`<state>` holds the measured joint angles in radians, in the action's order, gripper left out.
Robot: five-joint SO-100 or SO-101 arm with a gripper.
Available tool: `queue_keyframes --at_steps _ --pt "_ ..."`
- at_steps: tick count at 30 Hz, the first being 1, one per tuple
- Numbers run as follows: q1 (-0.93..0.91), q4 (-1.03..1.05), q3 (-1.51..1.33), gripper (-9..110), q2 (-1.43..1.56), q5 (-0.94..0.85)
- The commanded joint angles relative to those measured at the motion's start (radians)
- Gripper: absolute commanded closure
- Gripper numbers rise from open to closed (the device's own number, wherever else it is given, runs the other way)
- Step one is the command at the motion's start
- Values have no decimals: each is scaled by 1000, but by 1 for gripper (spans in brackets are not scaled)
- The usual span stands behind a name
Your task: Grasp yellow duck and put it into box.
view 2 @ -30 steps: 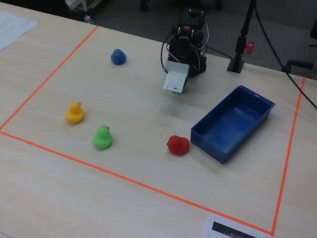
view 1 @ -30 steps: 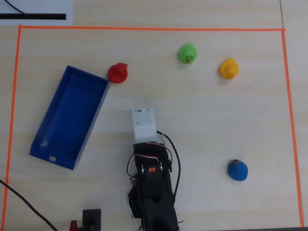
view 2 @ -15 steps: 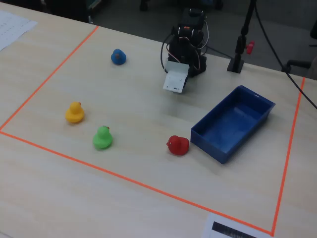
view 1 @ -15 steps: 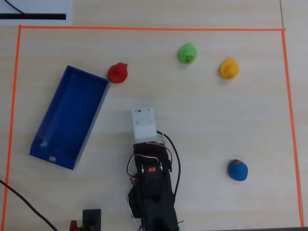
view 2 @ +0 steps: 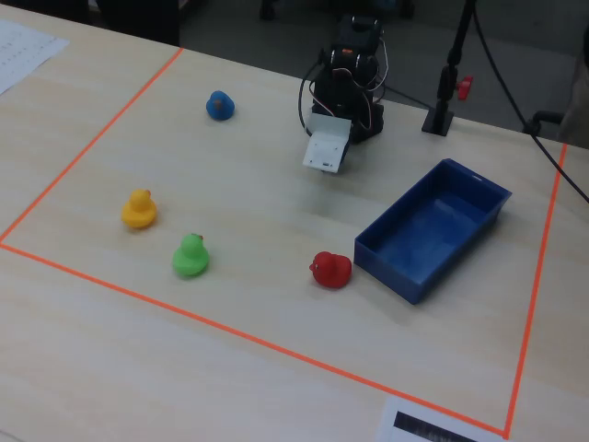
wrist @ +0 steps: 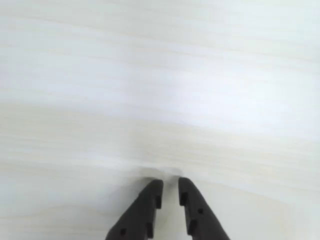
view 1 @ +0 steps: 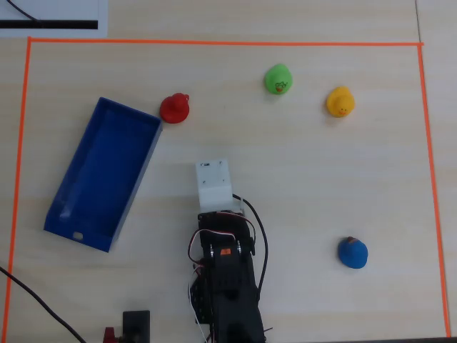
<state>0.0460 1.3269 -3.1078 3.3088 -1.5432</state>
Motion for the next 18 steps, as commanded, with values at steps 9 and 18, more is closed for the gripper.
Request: queue_keyframes --at_steps 9,18 --pt "5 15 -3 101 3 -5" --pt "5 18 -3 101 3 -63"
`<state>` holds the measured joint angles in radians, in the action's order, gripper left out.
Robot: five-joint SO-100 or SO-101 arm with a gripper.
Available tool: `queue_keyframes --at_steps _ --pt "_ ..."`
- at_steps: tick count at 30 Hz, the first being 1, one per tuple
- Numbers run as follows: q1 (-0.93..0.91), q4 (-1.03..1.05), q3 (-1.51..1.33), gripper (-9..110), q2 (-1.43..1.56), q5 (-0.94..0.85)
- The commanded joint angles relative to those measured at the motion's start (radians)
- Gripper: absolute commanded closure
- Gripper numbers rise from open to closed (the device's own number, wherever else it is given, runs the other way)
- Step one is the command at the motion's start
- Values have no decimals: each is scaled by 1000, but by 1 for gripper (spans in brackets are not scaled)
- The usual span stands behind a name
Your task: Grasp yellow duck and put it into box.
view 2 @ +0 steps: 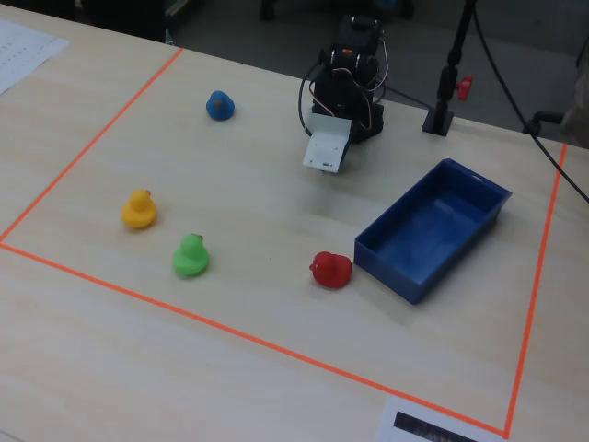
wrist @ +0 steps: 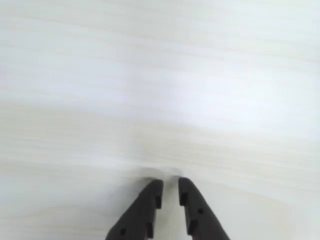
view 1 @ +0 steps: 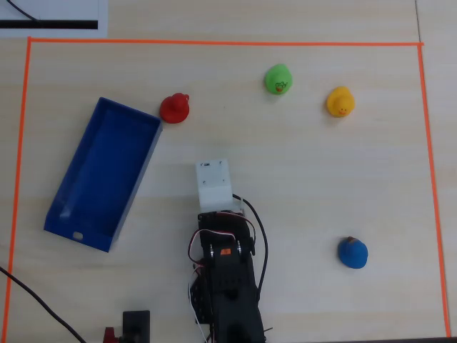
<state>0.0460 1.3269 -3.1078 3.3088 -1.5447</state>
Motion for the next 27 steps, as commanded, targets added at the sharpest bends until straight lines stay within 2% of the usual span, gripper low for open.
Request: queue_keyframes --at_steps 1,4,10,18,27 --pt "5 15 -3 101 3 -66" --pt "-6 -41 -3 101 3 -66" --pt "-84 -298 57 101 -37 -64" --pt "-146 -465 328 101 -344 -44" --pt "-308 -681 529 101 -667 -26"
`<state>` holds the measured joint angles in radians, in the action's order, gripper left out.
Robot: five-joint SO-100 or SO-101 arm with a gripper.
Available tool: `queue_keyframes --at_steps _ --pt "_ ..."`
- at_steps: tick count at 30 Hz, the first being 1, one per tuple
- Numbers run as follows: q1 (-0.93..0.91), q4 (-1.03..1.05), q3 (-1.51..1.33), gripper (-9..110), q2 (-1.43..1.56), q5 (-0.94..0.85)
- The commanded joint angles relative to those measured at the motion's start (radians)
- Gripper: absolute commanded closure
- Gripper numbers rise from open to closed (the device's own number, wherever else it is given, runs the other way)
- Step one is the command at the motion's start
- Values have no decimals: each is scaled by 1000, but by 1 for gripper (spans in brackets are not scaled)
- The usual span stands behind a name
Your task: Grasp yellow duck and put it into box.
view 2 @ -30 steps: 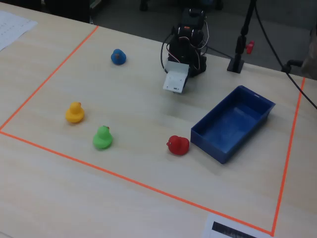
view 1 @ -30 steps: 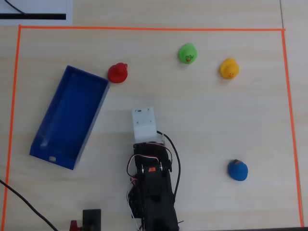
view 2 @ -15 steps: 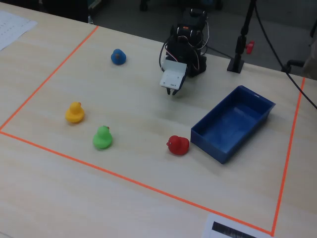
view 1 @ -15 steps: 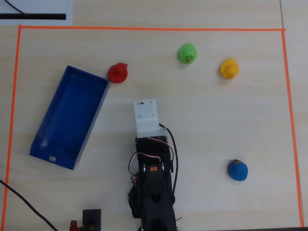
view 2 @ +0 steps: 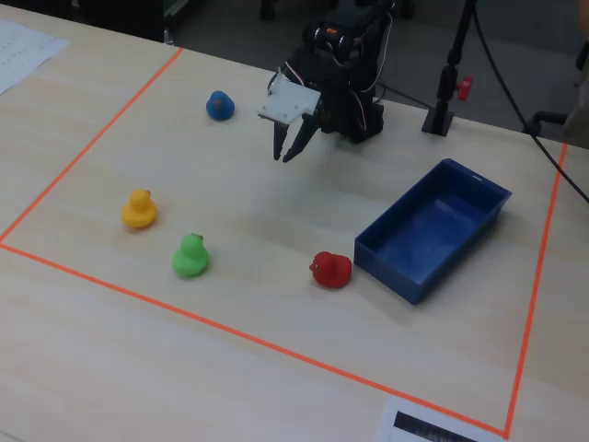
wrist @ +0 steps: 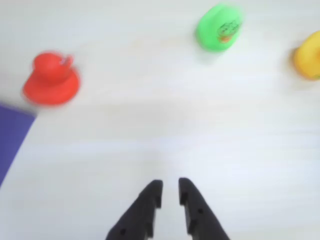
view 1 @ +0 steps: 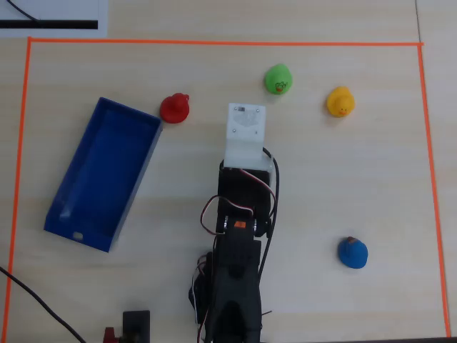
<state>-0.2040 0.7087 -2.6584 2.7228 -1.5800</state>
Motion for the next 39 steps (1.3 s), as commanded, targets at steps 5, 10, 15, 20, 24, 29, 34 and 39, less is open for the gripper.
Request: queue_keyframes --at_steps 5,10,15,20,24,29,34,39 --pt "-186 -150 167 101 -250 54" --pt "-328 -284 261 101 -449 94" --pt "-436 -437 331 101 -643 115" --pt "-500 -480 439 100 -816 124" --pt "-518 -491 548 95 -946 137" --pt "-520 -512 653 93 -1072 143" --pt "-502 -531 739 89 -1172 144" --pt "-492 -528 833 88 -1262 144"
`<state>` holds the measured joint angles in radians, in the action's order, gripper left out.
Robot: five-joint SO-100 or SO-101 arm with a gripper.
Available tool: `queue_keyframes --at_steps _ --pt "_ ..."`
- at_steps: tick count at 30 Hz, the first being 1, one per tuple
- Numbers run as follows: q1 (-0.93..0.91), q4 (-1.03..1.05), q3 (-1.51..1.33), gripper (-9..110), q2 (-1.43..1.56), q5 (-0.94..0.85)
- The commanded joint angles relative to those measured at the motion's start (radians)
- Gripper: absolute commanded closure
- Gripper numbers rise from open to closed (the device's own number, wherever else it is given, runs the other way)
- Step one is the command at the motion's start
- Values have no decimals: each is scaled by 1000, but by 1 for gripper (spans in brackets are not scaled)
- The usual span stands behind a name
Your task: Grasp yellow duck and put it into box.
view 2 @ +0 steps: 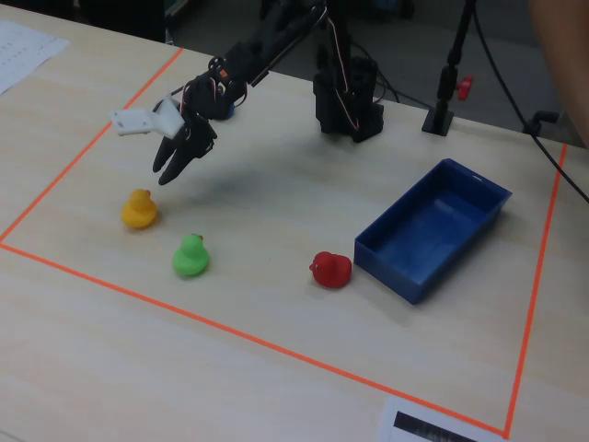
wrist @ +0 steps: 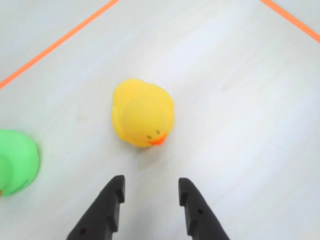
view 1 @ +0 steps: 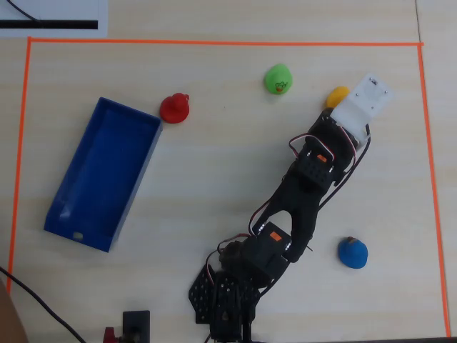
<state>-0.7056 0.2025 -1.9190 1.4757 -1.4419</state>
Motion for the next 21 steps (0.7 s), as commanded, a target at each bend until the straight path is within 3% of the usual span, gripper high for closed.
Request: queue_keyframes --at_steps 1,21 --pt "12 -14 118 87 -35 11" --pt "41 54 445 85 -341 34"
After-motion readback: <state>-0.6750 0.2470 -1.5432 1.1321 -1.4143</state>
